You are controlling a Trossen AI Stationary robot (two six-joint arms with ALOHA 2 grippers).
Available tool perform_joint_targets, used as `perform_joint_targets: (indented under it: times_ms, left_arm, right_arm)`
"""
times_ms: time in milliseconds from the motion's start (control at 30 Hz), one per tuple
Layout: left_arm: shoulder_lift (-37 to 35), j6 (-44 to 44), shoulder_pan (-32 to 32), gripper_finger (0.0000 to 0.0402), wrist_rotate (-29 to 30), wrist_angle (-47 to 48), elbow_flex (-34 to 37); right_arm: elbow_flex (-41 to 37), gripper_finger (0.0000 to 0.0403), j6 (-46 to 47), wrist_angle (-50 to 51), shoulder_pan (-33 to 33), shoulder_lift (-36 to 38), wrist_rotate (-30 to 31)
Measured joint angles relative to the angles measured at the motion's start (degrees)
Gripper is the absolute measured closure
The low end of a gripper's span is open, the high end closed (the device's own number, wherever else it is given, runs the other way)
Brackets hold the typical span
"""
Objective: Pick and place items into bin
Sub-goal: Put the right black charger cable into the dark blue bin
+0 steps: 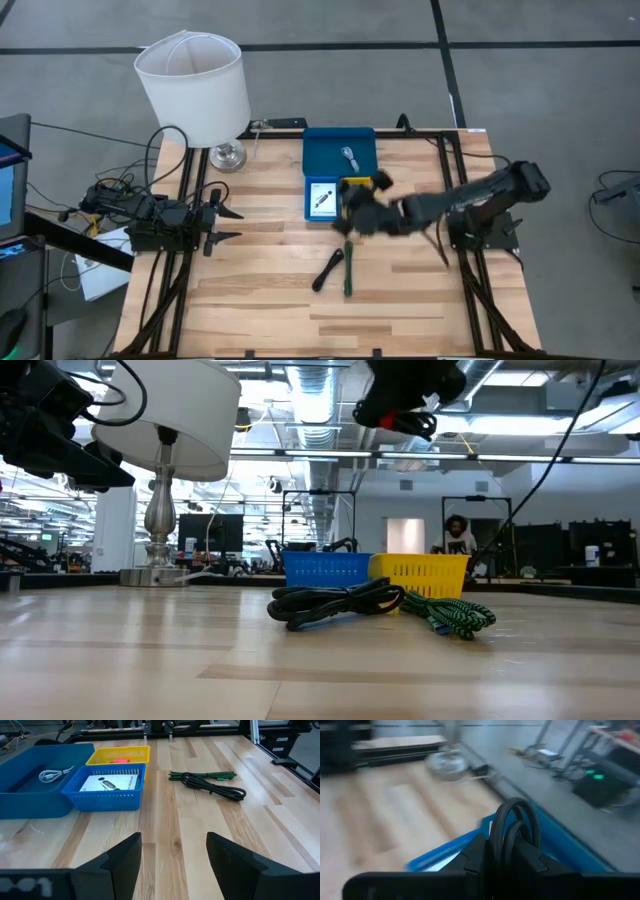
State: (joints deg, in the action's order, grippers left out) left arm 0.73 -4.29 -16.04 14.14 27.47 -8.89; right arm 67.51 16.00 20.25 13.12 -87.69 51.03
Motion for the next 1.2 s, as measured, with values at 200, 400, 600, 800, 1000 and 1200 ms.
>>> perform_joint_targets:
  times_ms: [200,400,600,800,1000,1200]
  left_arm:
    - [0.0,0.0,0.0,0.0189,0.0,0.0,0.0]
    - [0.0,0.0,0.0,0.0189,0.0,0.0,0.0]
    - [0.0,0.0,0.0,0.0189,0.0,-0.1,0.0]
    - [0.0,0.0,0.0,0.0189,-0.3,-0.2,0.0]
    - [0.0,0.0,0.0,0.0189,-0.2,-0.2,0.0]
    - [0.0,0.0,0.0,0.0189,-0.1,-0.1,0.0]
  right_arm:
    - [0.0,0.0351,-7.5,-1.7,-11.9,2.5,-0.5]
    - [0.0,0.0351,-11.5,-3.8,-23.6,1.1,-9.7]
    - [0.3,0.0351,-13.5,-7.6,-32.2,-2.1,-23.7]
    - [0.0,0.0351,-15.0,-9.7,-36.1,-5.7,-30.5]
    - [0.0,0.0339,-15.1,-10.9,-37.0,-9.5,-31.5]
    - [0.0,0.0325,-15.0,-11.2,-36.9,-12.3,-31.2]
